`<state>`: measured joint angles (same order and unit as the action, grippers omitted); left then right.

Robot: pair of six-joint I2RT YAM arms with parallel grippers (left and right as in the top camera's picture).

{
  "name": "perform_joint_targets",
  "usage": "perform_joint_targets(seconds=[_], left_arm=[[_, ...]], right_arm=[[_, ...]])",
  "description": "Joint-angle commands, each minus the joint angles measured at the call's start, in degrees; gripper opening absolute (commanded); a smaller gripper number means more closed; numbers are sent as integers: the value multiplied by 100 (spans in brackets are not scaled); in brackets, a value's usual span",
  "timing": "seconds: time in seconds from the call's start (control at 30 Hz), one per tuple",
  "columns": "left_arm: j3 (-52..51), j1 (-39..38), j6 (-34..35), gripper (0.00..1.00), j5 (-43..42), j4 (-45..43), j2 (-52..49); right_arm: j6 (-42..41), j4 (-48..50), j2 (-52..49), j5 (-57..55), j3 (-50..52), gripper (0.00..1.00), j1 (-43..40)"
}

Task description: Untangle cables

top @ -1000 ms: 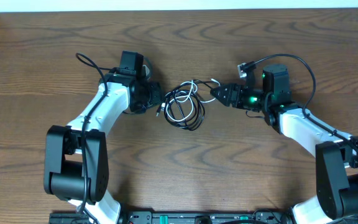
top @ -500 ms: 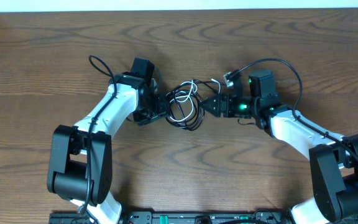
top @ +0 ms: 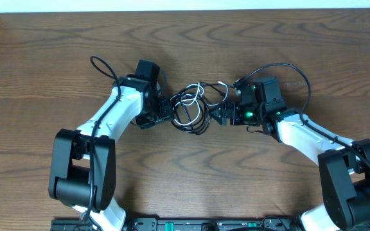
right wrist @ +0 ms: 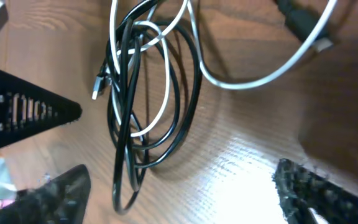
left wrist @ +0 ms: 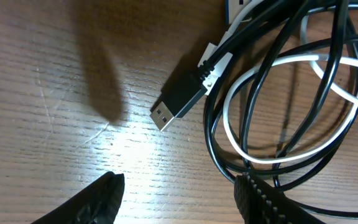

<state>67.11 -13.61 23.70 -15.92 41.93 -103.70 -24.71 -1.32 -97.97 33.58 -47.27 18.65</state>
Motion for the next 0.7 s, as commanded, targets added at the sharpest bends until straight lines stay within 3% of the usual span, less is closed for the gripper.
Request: perform_joint_targets(seconds=[0.0,0.23,0.43,0.67], left_arm=[[61,2,-79,61,289,-26,105],[61,90,-72,61,824,-483,105],[61,289,-76,61,1545,-667,105],[61,704,-52,57,1502,-619,105]], right_arm=[[-374,72,59,-149,-118,82,52],[-544,-424,59,337,-1029,77,57],[-525,-542,57,-439,-1349,78,57],[-498,-584,31,-999,-1226,78,376]])
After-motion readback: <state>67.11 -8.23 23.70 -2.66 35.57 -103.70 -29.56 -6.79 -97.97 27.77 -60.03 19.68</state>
